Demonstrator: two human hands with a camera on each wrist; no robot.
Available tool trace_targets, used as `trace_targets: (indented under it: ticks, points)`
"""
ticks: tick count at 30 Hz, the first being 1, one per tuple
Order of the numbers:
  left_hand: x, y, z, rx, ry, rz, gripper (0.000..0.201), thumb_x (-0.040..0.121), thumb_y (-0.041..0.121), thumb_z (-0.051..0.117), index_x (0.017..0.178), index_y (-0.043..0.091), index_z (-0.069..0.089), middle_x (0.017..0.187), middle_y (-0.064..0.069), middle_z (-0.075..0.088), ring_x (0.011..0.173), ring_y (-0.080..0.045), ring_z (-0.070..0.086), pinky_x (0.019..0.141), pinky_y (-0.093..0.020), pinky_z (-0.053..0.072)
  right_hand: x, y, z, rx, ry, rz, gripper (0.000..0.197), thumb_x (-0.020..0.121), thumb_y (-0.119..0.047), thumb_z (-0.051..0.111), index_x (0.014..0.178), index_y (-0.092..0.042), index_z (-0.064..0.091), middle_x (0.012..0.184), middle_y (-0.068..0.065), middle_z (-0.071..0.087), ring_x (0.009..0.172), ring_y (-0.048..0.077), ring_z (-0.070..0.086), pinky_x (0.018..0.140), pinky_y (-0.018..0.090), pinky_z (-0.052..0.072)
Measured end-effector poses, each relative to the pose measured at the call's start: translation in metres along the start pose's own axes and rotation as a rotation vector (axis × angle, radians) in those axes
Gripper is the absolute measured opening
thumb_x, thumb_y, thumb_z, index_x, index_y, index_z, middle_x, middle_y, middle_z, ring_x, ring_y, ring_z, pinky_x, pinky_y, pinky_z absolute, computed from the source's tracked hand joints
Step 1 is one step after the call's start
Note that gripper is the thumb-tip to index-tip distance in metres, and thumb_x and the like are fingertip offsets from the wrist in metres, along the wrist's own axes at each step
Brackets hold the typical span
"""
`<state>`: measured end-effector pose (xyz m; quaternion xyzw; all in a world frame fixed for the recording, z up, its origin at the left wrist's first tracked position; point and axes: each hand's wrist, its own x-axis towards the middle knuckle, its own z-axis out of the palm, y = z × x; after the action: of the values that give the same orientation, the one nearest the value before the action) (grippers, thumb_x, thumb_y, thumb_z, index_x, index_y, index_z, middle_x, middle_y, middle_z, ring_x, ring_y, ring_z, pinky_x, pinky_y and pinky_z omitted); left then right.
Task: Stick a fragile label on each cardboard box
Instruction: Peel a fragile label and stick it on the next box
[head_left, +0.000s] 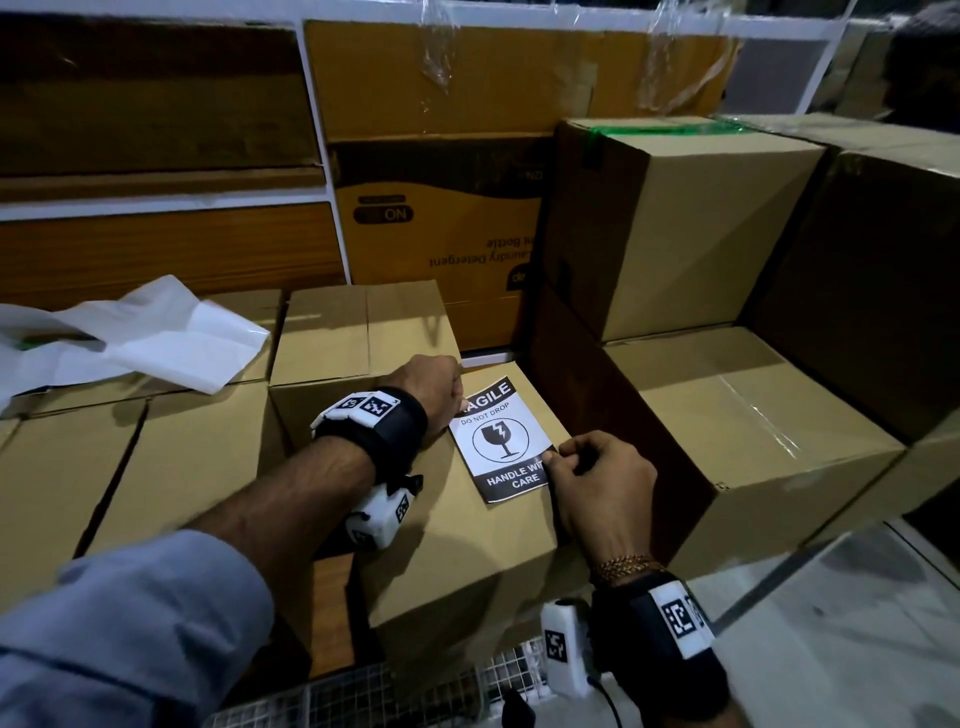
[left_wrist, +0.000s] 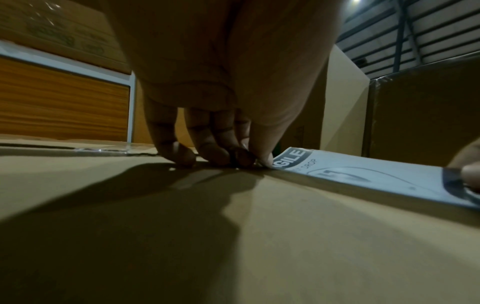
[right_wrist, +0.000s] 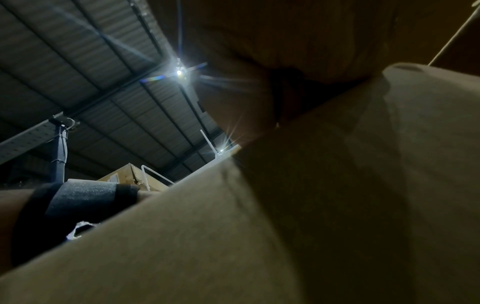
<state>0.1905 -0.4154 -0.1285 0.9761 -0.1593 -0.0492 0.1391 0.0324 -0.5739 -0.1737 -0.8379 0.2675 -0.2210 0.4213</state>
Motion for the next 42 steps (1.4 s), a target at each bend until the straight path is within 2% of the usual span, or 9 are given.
trace_targets:
  ticks: [9,16,20,23,29,32,36,39,42]
  points:
    - [0.001,0.002,0.001,0.003,-0.011,-0.018,0.014,0.095,0.029,0.072,0.091,0.028,0.058,0.099,0.002,0.067,0.092,-0.021,0.062,0.079,-0.037,0.058,0.003,-0.002,-0.002,-0.001,-0.036,0.019,0.006,0.089,-0.021,0.08,0.088,-0.021,0.074,0.084,-0.009,0.069,0.075,-0.004,0.061,0.046,0.003,0.039]
    - [0.001,0.005,0.001,0.006,-0.036,-0.033,0.012,0.097,0.027,0.069,0.101,0.022,0.06,0.102,-0.001,0.067,0.091,-0.02,0.063,0.071,-0.033,0.055,0.004,-0.005,-0.002,0.006,-0.048,0.028,0.013,0.086,-0.023,0.084,0.088,-0.02,0.071,0.076,-0.011,0.066,0.072,-0.003,0.06,0.055,0.007,0.038]
    - [-0.001,0.007,0.0,0.012,-0.052,-0.054,0.027,0.097,0.029,0.07,0.117,0.015,0.059,0.109,-0.008,0.066,0.097,-0.026,0.064,0.08,-0.038,0.057,0.003,-0.007,-0.004,-0.007,-0.067,0.029,0.015,0.086,-0.022,0.083,0.086,-0.02,0.068,0.075,-0.011,0.065,0.07,-0.003,0.058,0.051,0.005,0.034]
    - [-0.002,0.008,0.001,0.012,-0.047,-0.073,0.035,0.097,0.032,0.07,0.124,0.014,0.057,0.112,-0.01,0.066,0.098,-0.028,0.065,0.072,-0.035,0.052,0.004,-0.01,-0.008,-0.02,-0.087,0.028,0.018,0.085,-0.023,0.084,0.086,-0.021,0.066,0.076,-0.01,0.065,0.068,-0.003,0.057,0.045,0.007,0.034]
    - [-0.008,0.004,-0.006,0.119,-0.046,-0.151,0.061,0.092,0.053,0.07,0.13,0.012,0.048,0.116,-0.011,0.064,0.091,-0.025,0.055,0.07,-0.036,0.047,0.006,-0.01,-0.006,-0.074,-0.103,0.018,0.028,0.083,-0.028,0.086,0.099,-0.019,0.064,0.092,-0.002,0.067,0.08,0.005,0.06,0.056,0.013,0.036]
    - [-0.016,0.008,-0.01,0.167,-0.033,-0.076,0.067,0.087,0.05,0.076,0.134,0.015,0.045,0.12,-0.011,0.058,0.1,-0.028,0.058,0.082,-0.042,0.055,0.01,-0.008,-0.009,-0.118,-0.11,0.024,0.04,0.08,-0.036,0.088,0.106,-0.018,0.063,0.105,0.003,0.064,0.095,0.017,0.06,0.062,0.02,0.037]
    - [-0.039,0.02,-0.01,0.255,-0.083,0.175,0.068,0.08,0.056,0.08,0.127,0.02,0.049,0.124,-0.004,0.056,0.109,-0.027,0.057,0.09,-0.046,0.054,0.018,-0.006,-0.013,-0.131,-0.159,0.056,0.041,0.077,-0.04,0.09,0.097,-0.02,0.061,0.101,0.002,0.065,0.095,0.019,0.061,0.073,0.026,0.043]
    - [-0.055,0.025,0.001,0.279,-0.19,0.216,0.065,0.086,0.061,0.071,0.132,0.021,0.05,0.132,0.0,0.057,0.115,-0.024,0.058,0.095,-0.042,0.052,0.021,-0.007,-0.013,-0.139,-0.197,0.074,0.037,0.077,-0.036,0.091,0.091,-0.021,0.06,0.097,0.0,0.065,0.092,0.017,0.062,0.07,0.027,0.045]
    - [-0.058,0.018,0.008,0.301,-0.241,0.231,0.09,0.087,0.072,0.062,0.152,0.017,0.034,0.154,-0.005,0.041,0.133,-0.025,0.047,0.108,-0.043,0.044,0.021,-0.007,-0.016,-0.132,-0.23,0.066,0.032,0.08,-0.029,0.09,0.087,-0.022,0.06,0.092,-0.001,0.066,0.081,0.011,0.06,0.058,0.02,0.039]
